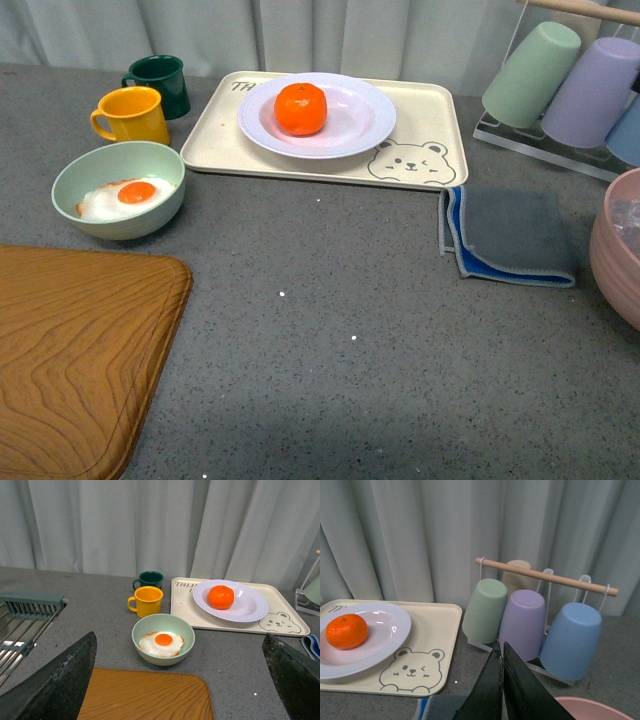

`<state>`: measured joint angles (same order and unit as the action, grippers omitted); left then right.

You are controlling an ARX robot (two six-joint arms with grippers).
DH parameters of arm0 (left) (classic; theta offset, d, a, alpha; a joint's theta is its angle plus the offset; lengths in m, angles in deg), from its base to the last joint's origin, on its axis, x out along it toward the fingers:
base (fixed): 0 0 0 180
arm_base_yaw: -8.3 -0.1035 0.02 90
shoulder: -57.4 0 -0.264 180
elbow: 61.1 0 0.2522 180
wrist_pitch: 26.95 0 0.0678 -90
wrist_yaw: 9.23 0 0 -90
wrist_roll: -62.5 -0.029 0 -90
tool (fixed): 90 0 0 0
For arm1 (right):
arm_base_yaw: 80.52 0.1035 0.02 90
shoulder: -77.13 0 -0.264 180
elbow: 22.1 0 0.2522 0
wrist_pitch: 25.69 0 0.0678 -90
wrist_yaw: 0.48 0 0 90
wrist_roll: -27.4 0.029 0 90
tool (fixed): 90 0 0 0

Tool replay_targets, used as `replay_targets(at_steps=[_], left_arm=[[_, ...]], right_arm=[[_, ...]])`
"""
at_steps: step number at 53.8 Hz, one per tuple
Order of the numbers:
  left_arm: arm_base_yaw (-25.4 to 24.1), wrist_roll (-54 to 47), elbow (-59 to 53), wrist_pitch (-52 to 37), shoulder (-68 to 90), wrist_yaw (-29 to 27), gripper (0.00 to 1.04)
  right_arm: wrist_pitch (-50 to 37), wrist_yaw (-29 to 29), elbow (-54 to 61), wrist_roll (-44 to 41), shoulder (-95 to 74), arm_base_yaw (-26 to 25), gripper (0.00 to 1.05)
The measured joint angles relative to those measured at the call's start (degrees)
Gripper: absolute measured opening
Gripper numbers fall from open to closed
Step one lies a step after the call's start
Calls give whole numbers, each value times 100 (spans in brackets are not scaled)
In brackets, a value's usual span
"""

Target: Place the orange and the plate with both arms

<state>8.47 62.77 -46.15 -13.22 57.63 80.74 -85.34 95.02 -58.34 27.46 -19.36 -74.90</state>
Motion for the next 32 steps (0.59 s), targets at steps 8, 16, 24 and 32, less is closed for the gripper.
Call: replay_targets(at_steps=[8,16,24,32], left_arm=[[0,-2,0,0,0,0,98],[0,0,0,0,0,0,98],[0,-2,0,0,0,0,98],[0,0,0,0,0,2,98]], right_arm=[[83,-83,555,0,608,-120,1],[673,-177,951,-2,1467,-195,1],[1023,-516,1294,-2,2310,-505,1],[1419,-522,1622,-2,2981,-553,1]])
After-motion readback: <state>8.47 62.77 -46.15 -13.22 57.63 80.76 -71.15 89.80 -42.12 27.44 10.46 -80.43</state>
